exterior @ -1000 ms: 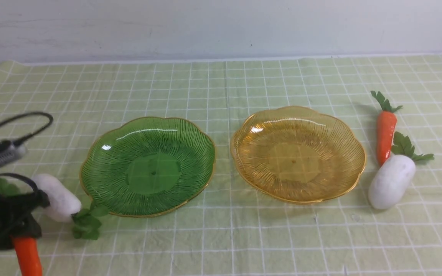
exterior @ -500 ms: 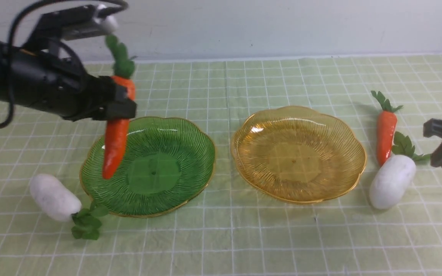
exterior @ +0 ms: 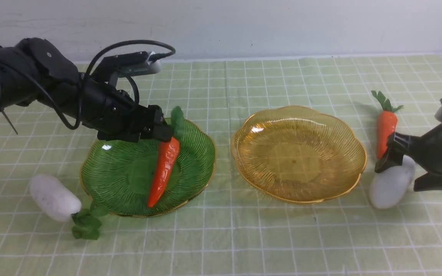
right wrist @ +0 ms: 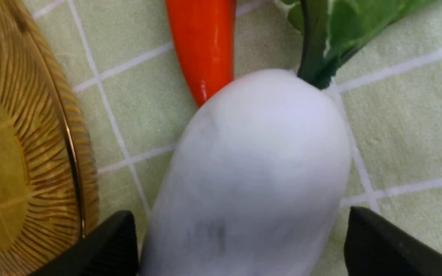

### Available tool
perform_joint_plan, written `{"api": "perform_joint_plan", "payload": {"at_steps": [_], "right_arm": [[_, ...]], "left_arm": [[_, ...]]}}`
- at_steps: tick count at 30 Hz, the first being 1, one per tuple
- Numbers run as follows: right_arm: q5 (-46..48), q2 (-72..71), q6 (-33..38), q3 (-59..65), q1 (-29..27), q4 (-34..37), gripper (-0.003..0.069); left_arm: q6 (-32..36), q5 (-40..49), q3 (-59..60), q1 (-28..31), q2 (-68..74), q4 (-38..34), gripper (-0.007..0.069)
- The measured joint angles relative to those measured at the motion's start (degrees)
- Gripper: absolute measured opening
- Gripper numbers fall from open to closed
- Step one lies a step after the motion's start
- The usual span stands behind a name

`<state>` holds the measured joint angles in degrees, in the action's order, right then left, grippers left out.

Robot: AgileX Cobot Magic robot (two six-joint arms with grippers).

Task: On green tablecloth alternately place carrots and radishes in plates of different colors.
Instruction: 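Pick up the carrot and put it on the nearest plate, then place the white radish on the plate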

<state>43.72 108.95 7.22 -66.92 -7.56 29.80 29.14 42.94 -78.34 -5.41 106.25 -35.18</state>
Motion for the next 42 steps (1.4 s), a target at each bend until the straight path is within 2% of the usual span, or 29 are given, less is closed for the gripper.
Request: {"api": "perform_joint_plan", "payload": {"at_steps": [2, 4, 7, 8, 9, 10, 12, 15, 17, 19, 23, 27, 28, 30, 31, 32, 33, 37, 40, 42], "right_arm": [[-0.2, 0.4, 1.0, 0.0, 0.0, 0.6, 0.0638], [0.2, 0.4, 2.1, -0.1, 0.0, 0.4, 0.0496], [2.2, -0.7, 2.4, -0.3, -0.2, -1.4, 0.0501], [2.4, -0.9, 2.4, -0.3, -0.3, -1.6, 0.0501], [4.2, -3.5, 2.4, -0.3, -0.5, -2.4, 0.0502], [4.8, -5.6, 2.4, -0.3, -0.5, -2.3, 0.0501], [5.0, -8.0, 2.4, -0.3, -0.5, -2.0, 0.0501], [2.2, -14.4, 4.9, -1.3, 2.4, 2.3, 0.0501], [1.1, -14.8, 8.0, -3.7, 6.5, 5.9, 0.0501], [1.0, -12.0, 10.7, -6.7, 10.3, 7.1, 0.0501], [1.5, -7.0, 11.2, -10.6, 12.5, 7.3, 0.0501], [5.3, 0.6, 9.8, -16.7, 13.1, 7.3, 0.0501], [6.2, 2.2, 9.8, -17.8, 13.1, 7.2, 0.0501], [9.0, 5.2, 9.7, -20.5, 13.1, 6.2, 0.0501], [9.2, 5.4, 9.7, -20.6, 13.1, 6.1, 0.0501], [10.0, 6.2, 9.6, -21.3, 13.1, 5.8, 0.0504], [11.0, 7.0, 9.6, -21.7, 13.1, 5.2, 0.0524], [12.7, 7.4, 9.6, -22.8, 13.1, 2.7, 0.0603], [14.9, 7.4, 9.6, -25.0, 13.1, 0.9, 0.0632], [17.6, 7.4, 9.6, -27.7, 13.1, -1.0, 0.0637]], "left_arm": [[-2.5, 1.1, -1.0, 0.4, 0.0, 0.3, 0.0587], [-7.7, 4.2, -3.0, 1.6, -1.3, 2.5, 0.0464], [-12.5, 8.8, -5.2, 4.4, -4.3, 8.2, 0.0198], [-13.1, 9.1, -5.4, 4.6, -4.9, 8.7, 0.0180], [-14.9, 11.5, -5.7, 7.3, -7.8, 12.6, 0.0074], [-16.1, 12.5, -5.7, 8.6, -9.2, 14.0, 0.0039], [-17.4, 13.9, -5.6, 10.9, -11.3, 15.5, 0.0016], [-21.0, 17.9, -3.4, 17.2, -16.1, 17.0, -0.0006], [-22.1, 20.3, -0.1, 20.3, -17.4, 17.4, -0.0008], [-22.4, 21.1, 3.4, 21.6, -17.3, 17.6, -0.0008], [-22.4, 21.1, 6.0, 21.8, -16.2, 17.7, -0.0004], [-22.4, 21.1, 6.5, 21.8, -13.2, 17.5, 0.0069], [-22.4, 21.1, 6.5, 21.8, -12.3, 17.5, 0.0104], [-22.6, 20.8, 6.5, 21.8, -10.3, 17.4, 0.0222], [-22.6, 20.7, 6.5, 21.8, -10.1, 17.4, 0.0233], [-23.1, 20.6, 6.5, 21.8, -9.5, 17.3, 0.0280], [-24.3, 19.8, 6.5, 21.8, -8.1, 17.3, 0.0380], [-27.0, 16.8, 6.5, 21.8, -5.1, 17.3, 0.0598], [-27.4, 15.9, 6.5, 21.8, -3.1, 17.3, 0.0669], [-27.6, 15.4, 6.5, 21.8, -1.6, 17.3, 0.0682]]}}
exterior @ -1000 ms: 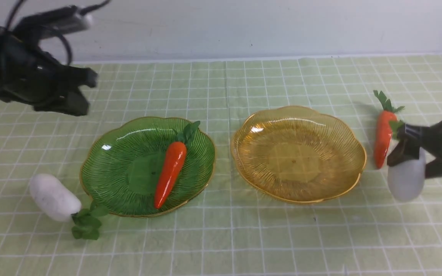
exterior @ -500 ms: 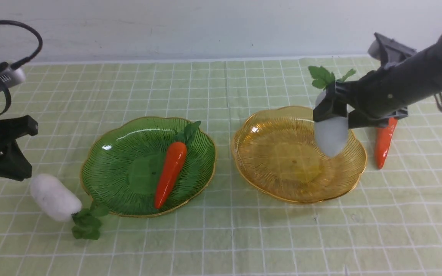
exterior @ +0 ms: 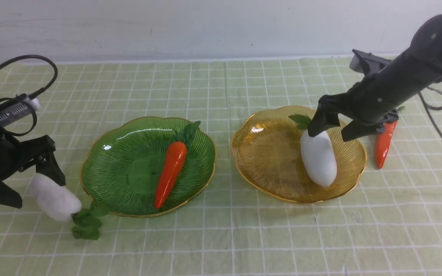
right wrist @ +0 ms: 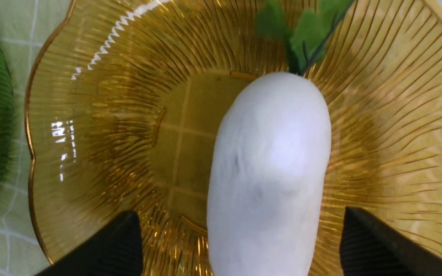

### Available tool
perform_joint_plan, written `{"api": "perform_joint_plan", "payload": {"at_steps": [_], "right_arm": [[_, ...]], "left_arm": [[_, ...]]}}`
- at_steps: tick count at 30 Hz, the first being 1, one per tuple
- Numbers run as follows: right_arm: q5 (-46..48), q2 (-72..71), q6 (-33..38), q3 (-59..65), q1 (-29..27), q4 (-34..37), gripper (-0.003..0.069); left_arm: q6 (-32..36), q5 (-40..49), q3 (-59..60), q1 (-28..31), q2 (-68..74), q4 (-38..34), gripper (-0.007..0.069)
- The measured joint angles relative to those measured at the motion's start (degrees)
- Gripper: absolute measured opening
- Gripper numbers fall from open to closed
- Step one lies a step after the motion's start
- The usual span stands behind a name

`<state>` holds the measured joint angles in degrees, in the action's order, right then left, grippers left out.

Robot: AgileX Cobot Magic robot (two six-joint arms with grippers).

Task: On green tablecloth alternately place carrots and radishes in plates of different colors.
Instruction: 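Place the white radish on the plate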

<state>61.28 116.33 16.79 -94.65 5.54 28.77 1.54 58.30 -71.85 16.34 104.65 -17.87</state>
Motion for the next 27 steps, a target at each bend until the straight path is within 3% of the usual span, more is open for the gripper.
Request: {"api": "perform_joint_plan", "payload": {"at_steps": [7, 12, 17, 23, 27], "right_arm": [[1.8, 0.0, -7.6, -6.4, -0.9, -12.9, 0.0632], [-0.9, 0.3, -14.8, -7.1, -4.5, -20.0, 0.0622], [-3.9, 3.6, -19.8, -7.3, -10.0, -20.7, 0.0602], [-5.8, 9.3, -19.3, -7.3, -10.8, -17.8, 0.0580], [-8.1, 12.7, -19.2, -7.3, -10.8, -16.1, 0.0557]], "left_arm": [[0.0, -0.4, 0.0, 0.0, 3.8, 0.1, 0.0640], [0.0, -0.2, -0.1, 0.0, 5.2, 2.7, 0.0426], [0.0, 5.7, -4.6, 0.0, 4.8, 8.0, 0.0440], [1.0, 10.5, -13.9, -1.9, -0.4, 5.3, 0.0440], [4.4, 10.3, -21.3, -11.1, -3.0, -2.0, 0.0440]]}}
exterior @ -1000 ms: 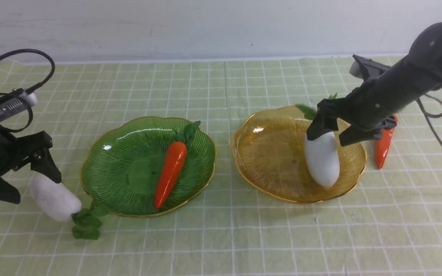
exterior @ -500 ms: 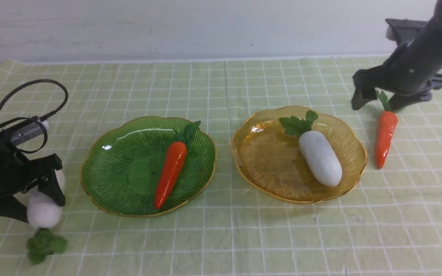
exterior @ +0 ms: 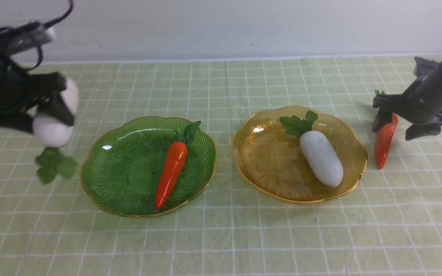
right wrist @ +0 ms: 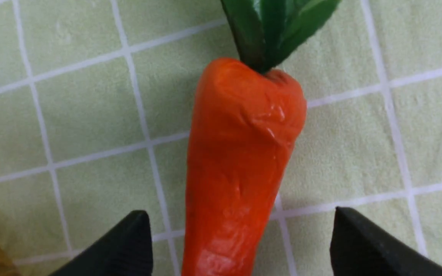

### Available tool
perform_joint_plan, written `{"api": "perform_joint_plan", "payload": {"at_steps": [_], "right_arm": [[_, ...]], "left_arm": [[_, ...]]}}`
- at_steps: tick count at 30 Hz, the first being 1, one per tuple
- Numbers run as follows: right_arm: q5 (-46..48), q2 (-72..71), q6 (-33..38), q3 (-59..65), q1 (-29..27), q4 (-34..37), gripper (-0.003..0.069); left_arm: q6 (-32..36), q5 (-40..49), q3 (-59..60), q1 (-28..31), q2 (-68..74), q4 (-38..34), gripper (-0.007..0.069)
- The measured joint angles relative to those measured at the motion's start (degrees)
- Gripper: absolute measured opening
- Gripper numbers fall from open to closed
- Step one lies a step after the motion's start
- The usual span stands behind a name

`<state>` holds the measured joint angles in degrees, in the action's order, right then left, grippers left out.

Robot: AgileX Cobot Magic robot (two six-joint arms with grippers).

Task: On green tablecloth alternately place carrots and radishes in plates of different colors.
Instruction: 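Place the white radish on the plate, then pick up the white radish and place it on the plate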

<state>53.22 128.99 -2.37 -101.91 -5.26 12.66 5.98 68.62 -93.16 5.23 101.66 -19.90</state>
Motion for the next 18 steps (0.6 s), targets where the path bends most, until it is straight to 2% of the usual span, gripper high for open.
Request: {"api": "perform_joint_plan", "payload": {"at_steps": [2, 6, 9, 12, 18], "right_arm": [[-0.1, 1.0, 0.0, 0.0, 0.0, 0.2, 0.0480], [0.7, 0.9, 0.8, -0.2, 0.0, 0.2, 0.0211], [2.4, -0.7, 1.5, -0.3, -0.1, 0.2, 0.0227], [5.4, -8.6, 2.1, -0.3, -0.2, 0.3, 0.0232], [8.3, -21.6, 5.0, -1.0, -0.2, 3.2, 0.0232]], "left_arm": [[0.8, -1.8, -2.6, -7.0, 1.3, -3.7, 0.0440], [1.0, -6.2, -5.0, -16.6, 5.3, -6.3, 0.0440], [1.0, -9.5, -6.5, -21.8, 9.2, -6.7, 0.0440], [1.0, -15.5, -8.8, -28.2, 16.0, -6.8, 0.0440], [0.7, -21.9, -13.6, -32.0, 23.9, -11.3, 0.0440]]}}
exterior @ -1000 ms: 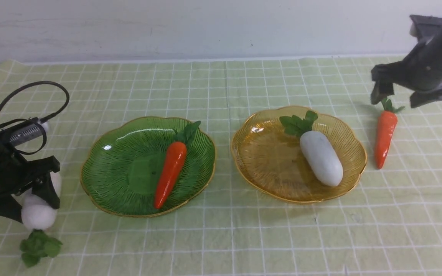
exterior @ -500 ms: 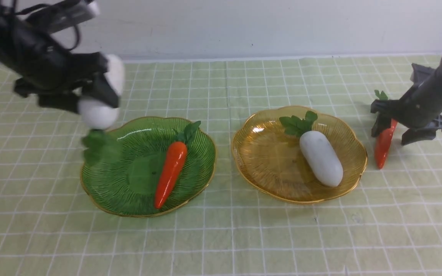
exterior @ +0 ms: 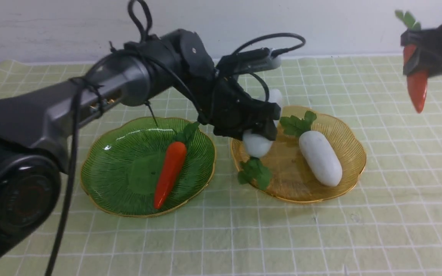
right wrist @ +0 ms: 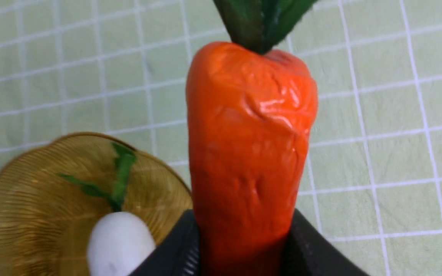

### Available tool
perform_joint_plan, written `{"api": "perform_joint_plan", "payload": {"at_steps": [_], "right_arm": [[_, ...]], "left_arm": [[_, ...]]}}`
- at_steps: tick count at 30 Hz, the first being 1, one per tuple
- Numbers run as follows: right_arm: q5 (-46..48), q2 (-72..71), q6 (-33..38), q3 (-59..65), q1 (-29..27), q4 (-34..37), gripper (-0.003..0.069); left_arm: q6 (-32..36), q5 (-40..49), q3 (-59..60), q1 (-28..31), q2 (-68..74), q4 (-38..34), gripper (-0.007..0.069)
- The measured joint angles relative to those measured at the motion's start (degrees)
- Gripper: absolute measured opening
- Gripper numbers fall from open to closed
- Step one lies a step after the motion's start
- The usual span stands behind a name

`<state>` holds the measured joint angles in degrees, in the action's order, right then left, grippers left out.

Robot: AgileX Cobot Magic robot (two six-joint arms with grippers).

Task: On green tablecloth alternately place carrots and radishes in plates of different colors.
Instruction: 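Pick up the white radish and place it on the plate, then pick up the vegetable and place it in the green plate with the right gripper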

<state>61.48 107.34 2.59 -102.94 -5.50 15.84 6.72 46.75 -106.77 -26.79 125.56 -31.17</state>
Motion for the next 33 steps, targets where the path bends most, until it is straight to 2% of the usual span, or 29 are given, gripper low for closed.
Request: {"api": "perform_joint_plan", "payload": {"at_steps": [3, 7, 9, 13, 15, 17, 18, 20, 23, 24, 27, 33], "right_arm": [[1.6, -3.7, 1.8, 0.0, 0.0, 0.8, 0.0232], [3.1, -5.0, 2.3, 0.0, 0.0, 1.0, 0.0232], [4.5, -5.4, 2.9, 0.0, 0.0, 1.7, 0.0232], [6.9, -5.5, 5.8, 0.1, 0.0, 6.4, 0.0232], [8.0, -5.5, 8.0, 0.1, 0.0, 9.5, 0.0232], [8.9, -5.5, 9.6, 0.1, 0.0, 12.1, 0.0232], [9.6, -5.5, 11.2, 0.1, 0.1, 15.2, 0.0232], [9.8, -5.5, 13.4, 0.1, 1.0, 18.9, 0.0232], [9.8, -5.5, 14.8, 0.1, 5.1, 21.7, 0.0231], [9.8, -5.5, 14.8, 0.1, 6.9, 22.2, 0.0231], [8.6, -5.1, 14.3, 0.1, 13.3, 22.6, 0.0231], [-1.2, 0.0, 10.3, 0.1, 27.7, 23.2, 0.0231]], "left_arm": [[0.0, -1.0, -2.1, -0.3, 3.1, -4.4, 0.0440], [0.0, -1.8, -2.4, -0.3, 4.1, -6.1, 0.0461], [0.0, -1.6, -2.5, -0.3, 4.2, -6.3, 0.0502], [0.0, 2.9, -2.9, 0.5, 4.1, -6.5, 0.0634], [0.0, 6.8, -3.8, 1.7, 4.0, -6.5, 0.0657], [-0.1, 10.1, -5.1, 3.2, 3.6, -6.3, 0.0646], [-0.2, 13.7, -6.5, 4.4, 3.1, -5.7, 0.0610], [-0.2, 19.5, -9.4, 7.4, 1.1, -2.9, 0.0486], [-0.3, 22.5, -12.3, 11.5, -3.0, 3.6, 0.0180], [-0.2, 22.7, -12.6, 12.9, -4.9, 5.7, 0.0104], [-0.2, 23.4, -12.1, 16.4, -9.8, 10.3, 0.0022], [-0.5, 23.8, 2.1, 25.2, -26.9, 17.1, -0.0008]]}}
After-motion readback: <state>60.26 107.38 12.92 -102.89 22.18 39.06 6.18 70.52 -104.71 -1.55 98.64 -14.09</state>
